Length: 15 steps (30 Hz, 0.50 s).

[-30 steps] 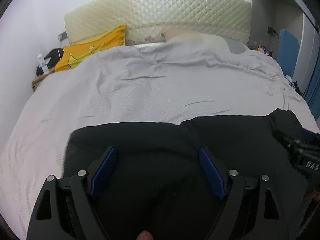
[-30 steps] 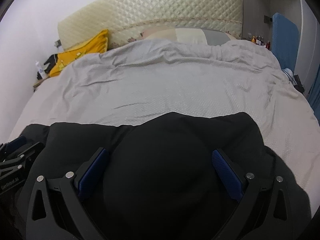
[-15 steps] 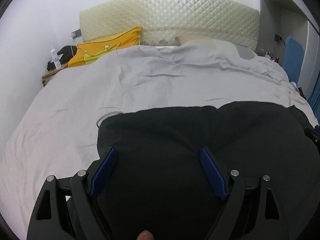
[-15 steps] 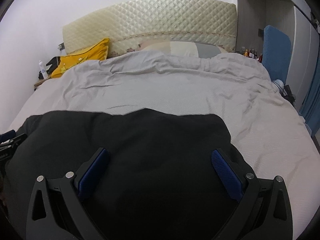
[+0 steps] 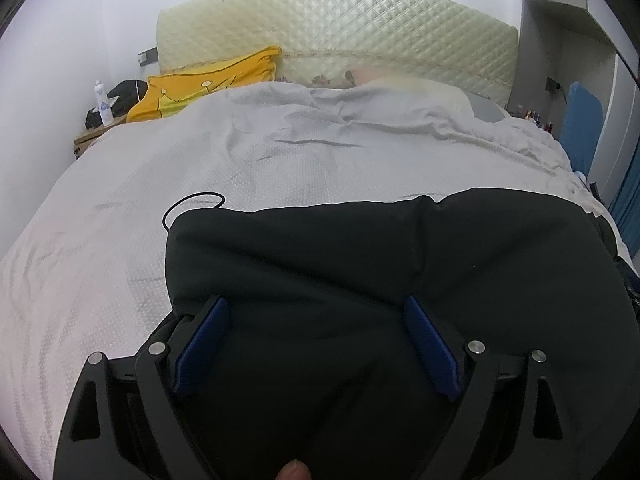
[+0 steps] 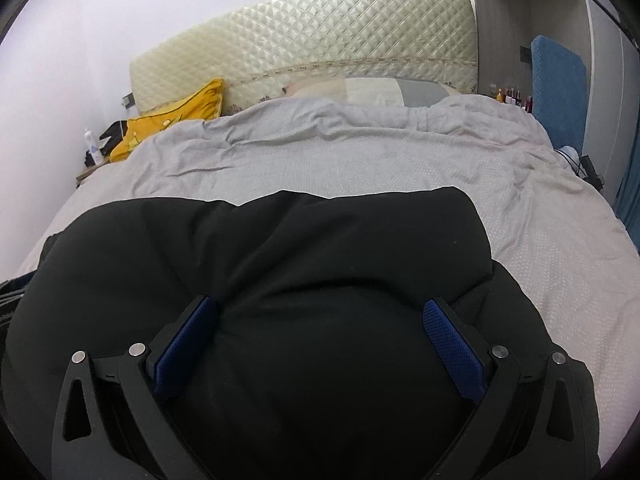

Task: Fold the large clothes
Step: 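Press down on the folded jacket bundle with both grippers to flatten it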

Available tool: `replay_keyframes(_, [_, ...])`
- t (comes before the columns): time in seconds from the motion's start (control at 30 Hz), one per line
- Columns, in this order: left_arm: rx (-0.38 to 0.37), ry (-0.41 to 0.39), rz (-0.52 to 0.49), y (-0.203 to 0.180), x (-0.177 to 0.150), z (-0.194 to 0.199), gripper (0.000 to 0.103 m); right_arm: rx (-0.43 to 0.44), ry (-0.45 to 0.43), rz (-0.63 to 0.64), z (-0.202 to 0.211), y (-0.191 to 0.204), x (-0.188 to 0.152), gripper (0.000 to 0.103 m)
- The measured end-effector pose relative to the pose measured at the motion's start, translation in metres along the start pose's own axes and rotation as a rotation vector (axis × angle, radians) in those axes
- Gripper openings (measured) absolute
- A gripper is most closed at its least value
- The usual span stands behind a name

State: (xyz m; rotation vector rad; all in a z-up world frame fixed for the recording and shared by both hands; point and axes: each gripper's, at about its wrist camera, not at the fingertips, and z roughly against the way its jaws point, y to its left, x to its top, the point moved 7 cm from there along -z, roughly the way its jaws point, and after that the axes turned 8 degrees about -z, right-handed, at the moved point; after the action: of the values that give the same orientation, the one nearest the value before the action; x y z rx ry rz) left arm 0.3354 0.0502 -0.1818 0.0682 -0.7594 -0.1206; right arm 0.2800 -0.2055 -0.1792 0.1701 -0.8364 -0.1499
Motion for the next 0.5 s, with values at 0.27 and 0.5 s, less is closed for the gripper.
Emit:
replay_keyframes(0.27, [0.0, -0.008, 0.003, -0.001, -0.008, 0.002, 0.091, 0.0, -0.001, 0.004, 0.003, -0.001, -0.008, 0.103])
replay_keyframes(0.5, [0.019, -0.011, -0.01, -0.004, -0.009, 0.005, 0.091, -0.003, 0.006, 0.003, 0.003, -0.003, -0.013, 0.103])
